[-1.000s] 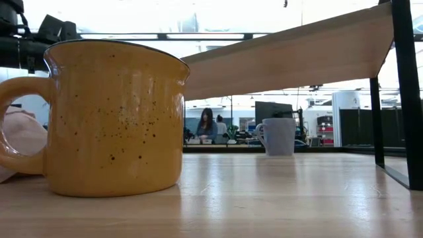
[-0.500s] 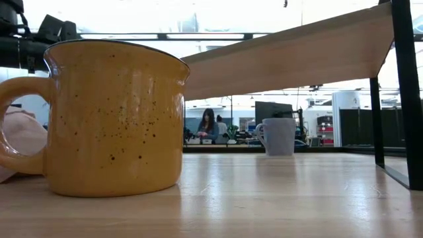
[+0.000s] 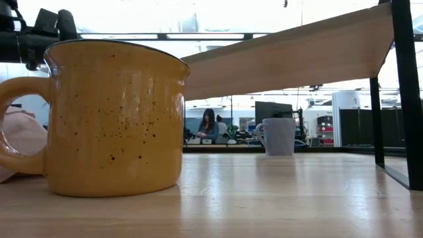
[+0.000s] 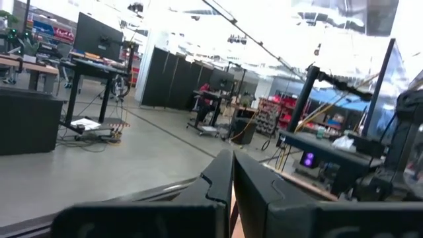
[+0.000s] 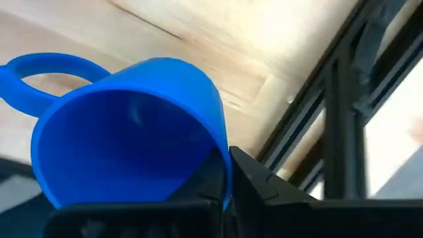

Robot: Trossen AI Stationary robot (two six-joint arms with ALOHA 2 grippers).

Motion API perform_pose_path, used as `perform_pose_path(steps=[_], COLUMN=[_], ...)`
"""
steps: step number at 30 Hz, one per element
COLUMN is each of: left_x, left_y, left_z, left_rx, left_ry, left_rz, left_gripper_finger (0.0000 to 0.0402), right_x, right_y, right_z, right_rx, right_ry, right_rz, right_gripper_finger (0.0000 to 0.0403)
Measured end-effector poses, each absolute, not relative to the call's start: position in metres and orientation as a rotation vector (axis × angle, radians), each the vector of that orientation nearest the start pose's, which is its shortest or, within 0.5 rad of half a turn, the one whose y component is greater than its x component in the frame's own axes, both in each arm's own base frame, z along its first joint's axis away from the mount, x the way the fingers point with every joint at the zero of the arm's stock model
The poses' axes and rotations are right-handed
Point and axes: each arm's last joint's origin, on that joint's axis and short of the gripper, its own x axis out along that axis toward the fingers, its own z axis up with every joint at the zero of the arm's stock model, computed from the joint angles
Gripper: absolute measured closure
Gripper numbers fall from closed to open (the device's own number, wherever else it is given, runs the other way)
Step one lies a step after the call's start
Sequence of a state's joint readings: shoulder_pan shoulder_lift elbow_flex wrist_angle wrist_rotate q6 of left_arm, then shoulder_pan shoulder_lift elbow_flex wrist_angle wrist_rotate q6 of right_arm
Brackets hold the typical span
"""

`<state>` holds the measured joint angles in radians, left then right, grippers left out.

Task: Stack small to large cups/mugs on shelf
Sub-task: Put the blue mug on the shelf

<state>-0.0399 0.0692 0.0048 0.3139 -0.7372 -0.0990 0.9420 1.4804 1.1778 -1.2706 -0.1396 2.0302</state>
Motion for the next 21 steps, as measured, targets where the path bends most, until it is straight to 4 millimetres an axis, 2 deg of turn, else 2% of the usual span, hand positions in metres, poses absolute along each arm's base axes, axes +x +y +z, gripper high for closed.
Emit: perform_pose_path(steps=[8, 14, 18, 21], left_x=[0.092, 0.092, 0.092, 0.092], left_y=[0.016, 0.016, 0.016, 0.016], left_z=[0.189, 0.189, 0.188, 0.189], left_rx=[-0.197, -0.194, -0.193, -0.193], left_ry=[-0.285, -0.279, -0.276, -0.276], left_rz=[0.681, 0.681, 0.682, 0.682], left_gripper_finger=[0.0402, 0.0402, 0.0402, 0.0402], right_x=[0.171, 0.183, 0.198, 0.215], right_y=[0.169, 0.151, 0.134, 0.115], right_z=[0.333, 0.385, 0.401, 0.403], right_rx=[0.757, 0.784, 0.667, 0.539], right_ry=[1.568, 1.367, 1.238, 1.193], right_rz=[-0.684, -0.465, -0.4, -0.383], right_gripper_finger=[0.0394, 0.0394, 0.0394, 0.0394])
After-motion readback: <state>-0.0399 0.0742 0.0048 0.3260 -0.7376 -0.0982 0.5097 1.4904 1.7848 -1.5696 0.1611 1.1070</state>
